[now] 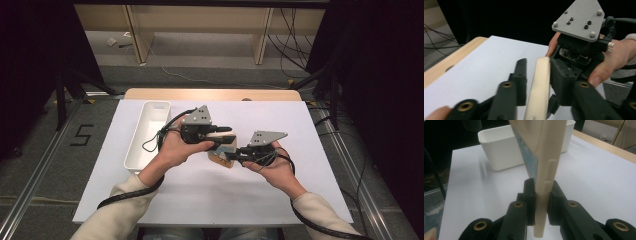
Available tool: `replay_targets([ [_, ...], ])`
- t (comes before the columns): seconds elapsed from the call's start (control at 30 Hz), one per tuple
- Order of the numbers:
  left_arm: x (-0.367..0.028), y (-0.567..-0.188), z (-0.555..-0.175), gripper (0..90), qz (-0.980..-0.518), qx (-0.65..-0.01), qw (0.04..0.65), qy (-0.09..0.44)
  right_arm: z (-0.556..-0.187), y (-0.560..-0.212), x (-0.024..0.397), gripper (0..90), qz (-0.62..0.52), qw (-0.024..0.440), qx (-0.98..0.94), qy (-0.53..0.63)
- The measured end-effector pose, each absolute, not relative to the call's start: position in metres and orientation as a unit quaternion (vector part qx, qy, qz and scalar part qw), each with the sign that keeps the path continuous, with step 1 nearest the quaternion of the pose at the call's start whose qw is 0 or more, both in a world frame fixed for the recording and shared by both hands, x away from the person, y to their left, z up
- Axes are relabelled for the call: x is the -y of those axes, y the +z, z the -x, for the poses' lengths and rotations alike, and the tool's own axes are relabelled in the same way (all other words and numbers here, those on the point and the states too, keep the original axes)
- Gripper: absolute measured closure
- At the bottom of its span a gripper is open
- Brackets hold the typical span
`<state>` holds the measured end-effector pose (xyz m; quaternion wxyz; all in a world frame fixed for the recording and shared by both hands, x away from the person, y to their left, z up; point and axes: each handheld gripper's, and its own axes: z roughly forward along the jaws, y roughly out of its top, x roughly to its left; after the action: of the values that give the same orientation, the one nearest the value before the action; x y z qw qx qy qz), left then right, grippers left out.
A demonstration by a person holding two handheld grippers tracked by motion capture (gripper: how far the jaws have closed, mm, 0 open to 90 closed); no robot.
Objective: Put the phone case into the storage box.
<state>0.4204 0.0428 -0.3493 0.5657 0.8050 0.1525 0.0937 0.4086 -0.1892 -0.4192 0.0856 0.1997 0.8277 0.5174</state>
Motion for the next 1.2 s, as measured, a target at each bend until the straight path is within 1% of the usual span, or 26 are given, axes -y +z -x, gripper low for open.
replay_targets([
  [0.1,-0.0423,-0.3497,-0.4201,42.4,-0.791,-0.151,0.578,0.132,-0.4081,-0.4189,0.1884,80.6,-0.206,0.080,-0.825,0.520],
  [0.2,-0.0412,-0.3496,-0.4191,32.2,-0.780,-0.153,0.586,0.157,-0.4079,-0.4176,0.1879,80.7,-0.218,0.086,-0.822,0.520],
  [0.23,-0.0408,-0.3494,-0.4186,27.5,-0.779,-0.157,0.587,0.159,-0.4078,-0.4175,0.1879,80.6,-0.224,0.090,-0.820,0.519],
  [0.33,-0.0406,-0.3479,-0.4169,21.1,-0.775,-0.166,0.586,0.166,-0.4080,-0.4175,0.1890,80.6,-0.240,0.096,-0.817,0.516],
  [0.4,-0.0411,-0.3462,-0.4156,15.5,-0.771,-0.176,0.585,0.181,-0.4081,-0.4174,0.1898,80.6,-0.251,0.102,-0.815,0.512],
  [0.43,-0.0414,-0.3456,-0.4149,14.5,-0.768,-0.180,0.585,0.190,-0.4083,-0.4172,0.1905,80.6,-0.257,0.105,-0.814,0.511],
  [0.6,-0.0412,-0.3455,-0.4144,0.0,-0.762,-0.196,0.577,0.221,-0.4096,-0.4170,0.1932,80.5,-0.277,0.120,-0.808,0.506],
  [0.73,-0.0399,-0.3482,-0.4150,0.0,-0.756,-0.211,0.573,0.235,-0.4102,-0.4165,0.1929,80.5,-0.286,0.130,-0.805,0.504],
  [1.2,-0.0331,-0.3542,-0.4132,0.0,-0.749,-0.231,0.574,0.238,-0.4099,-0.4175,0.1864,80.5,-0.310,0.149,-0.793,0.503],
])
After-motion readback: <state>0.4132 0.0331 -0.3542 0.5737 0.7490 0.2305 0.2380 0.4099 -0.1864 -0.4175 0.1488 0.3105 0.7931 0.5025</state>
